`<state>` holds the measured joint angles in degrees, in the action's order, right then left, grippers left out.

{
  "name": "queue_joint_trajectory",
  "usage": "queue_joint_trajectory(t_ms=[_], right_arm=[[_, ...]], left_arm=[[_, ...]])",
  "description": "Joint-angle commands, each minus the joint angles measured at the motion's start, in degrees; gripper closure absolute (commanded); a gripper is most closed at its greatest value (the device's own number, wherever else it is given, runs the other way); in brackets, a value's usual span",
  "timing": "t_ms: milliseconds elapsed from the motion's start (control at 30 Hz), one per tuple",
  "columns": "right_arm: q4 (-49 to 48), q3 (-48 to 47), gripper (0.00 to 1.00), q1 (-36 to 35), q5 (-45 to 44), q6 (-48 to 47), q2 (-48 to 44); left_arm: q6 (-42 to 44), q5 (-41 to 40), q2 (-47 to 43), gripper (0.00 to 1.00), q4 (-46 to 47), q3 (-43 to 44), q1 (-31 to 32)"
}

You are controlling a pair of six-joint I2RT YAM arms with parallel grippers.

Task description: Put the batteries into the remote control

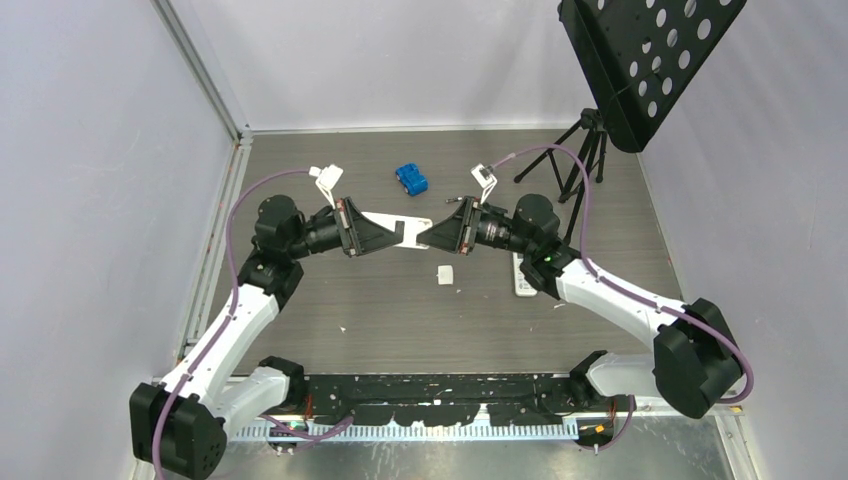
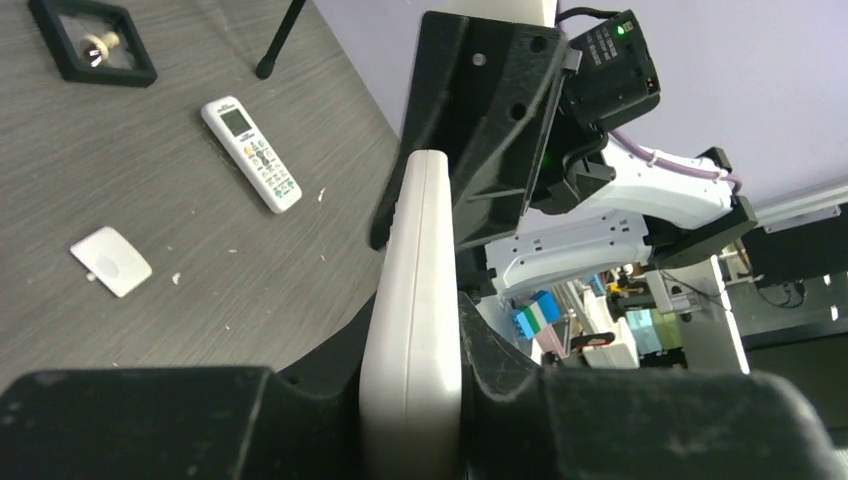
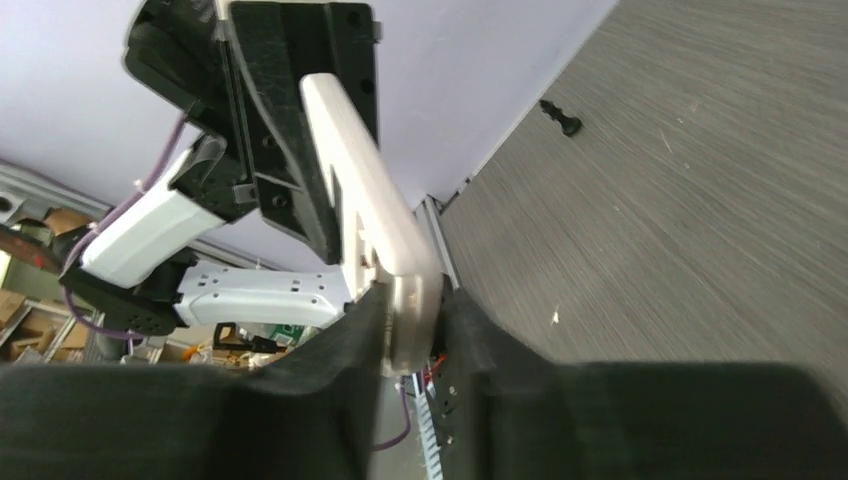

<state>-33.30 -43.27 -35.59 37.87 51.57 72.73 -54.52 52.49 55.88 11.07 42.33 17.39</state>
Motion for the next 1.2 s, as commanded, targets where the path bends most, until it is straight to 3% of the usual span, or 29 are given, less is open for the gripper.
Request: queue_joint_trajectory(t_ms=[0, 100, 200, 300, 400, 533, 600, 700, 800, 967, 1167], right_arm=[[5.9, -2.1, 0.52, -0.1, -4.9, -5.6, 0.4], [9.0, -2.4, 0.32, -0.2, -11.4, -5.8, 2.0], [14.2, -4.1, 0.28, -0.9, -20.4, -7.1, 5.2], [20.3, -7.1, 0.27, -3.2, -30.6, -9.1, 9.9], [28.3, -12.9, 0.27, -5.8, -43.7, -11.2, 16.5], [38.2, -22.2, 0.41, -8.6, -55.8, -12.2, 27.5], [41.8, -27.0, 0.49, -10.0, -59.7, -13.0, 31.8], [45.8, -33.2, 0.54, -12.1, -63.9, -14.2, 37.1], [47.1, -36.8, 0.53, -13.5, -67.3, -14.8, 41.1], [48.8, -41.9, 0.42, -13.9, -69.9, -14.7, 46.6], [50.7, -47.5, 0.43, -14.0, -73.6, -16.6, 53.1]], left_arm=[[8.3, -5.0, -2.6, 1.00, -8.3, 4.1, 0.3], [17.6, -21.0, -4.2, 1.00, -22.9, 5.5, 0.3], [20.2, -40.1, -4.9, 1.00, -32.1, 5.1, 0.3], [20.3, -47.6, -5.2, 1.00, -33.7, 3.1, 0.3], [20.3, -49.4, -5.5, 1.00, -33.1, 1.4, 0.3], [20.7, -50.6, -6.0, 1.00, -33.4, 0.7, 0.3], [21.0, -50.8, -6.3, 1.00, -33.7, 0.6, 0.3], [21.4, -50.9, -6.6, 1.00, -34.1, 0.5, 0.3], [21.4, -50.8, -6.9, 1.00, -34.1, 0.2, 0.3], [21.3, -50.1, -7.2, 1.00, -34.0, -0.2, 0.3], [21.4, -49.8, -7.6, 1.00, -34.3, -0.5, 0.3]])
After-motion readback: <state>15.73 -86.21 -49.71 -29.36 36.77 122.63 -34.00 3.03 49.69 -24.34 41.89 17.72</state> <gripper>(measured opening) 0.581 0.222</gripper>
